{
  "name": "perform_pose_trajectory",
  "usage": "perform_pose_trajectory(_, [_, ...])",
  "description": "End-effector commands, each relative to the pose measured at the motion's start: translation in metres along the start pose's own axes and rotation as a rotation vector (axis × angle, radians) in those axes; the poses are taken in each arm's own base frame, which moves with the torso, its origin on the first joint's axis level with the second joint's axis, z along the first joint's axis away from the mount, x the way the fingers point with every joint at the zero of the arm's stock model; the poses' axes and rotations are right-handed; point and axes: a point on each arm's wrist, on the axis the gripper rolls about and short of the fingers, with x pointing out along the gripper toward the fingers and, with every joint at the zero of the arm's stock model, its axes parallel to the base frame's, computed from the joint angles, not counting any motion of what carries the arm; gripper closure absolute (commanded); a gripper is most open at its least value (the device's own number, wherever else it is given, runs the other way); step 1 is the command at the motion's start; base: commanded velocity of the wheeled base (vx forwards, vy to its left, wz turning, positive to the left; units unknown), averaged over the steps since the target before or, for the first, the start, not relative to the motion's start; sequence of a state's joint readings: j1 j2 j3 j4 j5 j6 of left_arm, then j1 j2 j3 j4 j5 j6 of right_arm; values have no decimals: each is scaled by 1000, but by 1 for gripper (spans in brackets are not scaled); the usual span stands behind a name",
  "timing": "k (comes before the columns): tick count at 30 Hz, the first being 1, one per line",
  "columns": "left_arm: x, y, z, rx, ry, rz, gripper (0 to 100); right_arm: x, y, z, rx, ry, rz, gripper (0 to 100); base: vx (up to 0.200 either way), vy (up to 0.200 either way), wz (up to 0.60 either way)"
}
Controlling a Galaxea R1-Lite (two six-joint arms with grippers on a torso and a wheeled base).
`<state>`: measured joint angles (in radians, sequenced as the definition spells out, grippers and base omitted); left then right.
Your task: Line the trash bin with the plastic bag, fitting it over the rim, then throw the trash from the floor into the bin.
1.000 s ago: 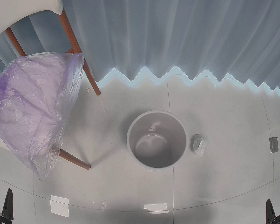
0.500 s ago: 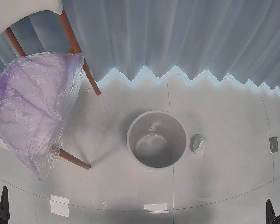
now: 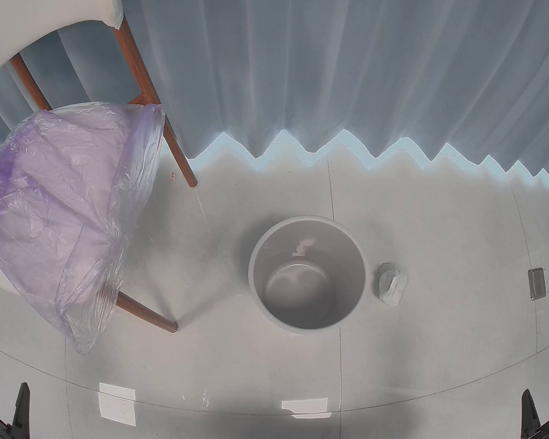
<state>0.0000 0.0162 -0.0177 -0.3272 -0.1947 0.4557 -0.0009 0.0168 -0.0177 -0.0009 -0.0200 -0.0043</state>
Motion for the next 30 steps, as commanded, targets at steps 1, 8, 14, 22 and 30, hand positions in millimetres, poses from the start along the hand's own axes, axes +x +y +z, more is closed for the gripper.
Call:
perform_pose_trajectory(1, [-2,-5,-4,89,-33,-83,0,0,0,-5,0,2,1,0,0,0,0])
perform_pose_trajectory(8, [-2,-7,-9,247,-12,-123,0,0,0,-5,0,2,-1,0,0,0,0])
perform_pose_trajectory(14, [-2,-7,-7,260,-38,-140,0,0,0,-5,0,2,1,0,0,0,0])
perform_pose_trajectory(22, [-3,-9,-4,398,-139,-243,0,0,0,-5,0,2,-1,0,0,0,0])
perform_pose_trajectory(30, [-5,0,17,459,-235,-224,0,0,0,-5,0,2,-1,0,0,0,0])
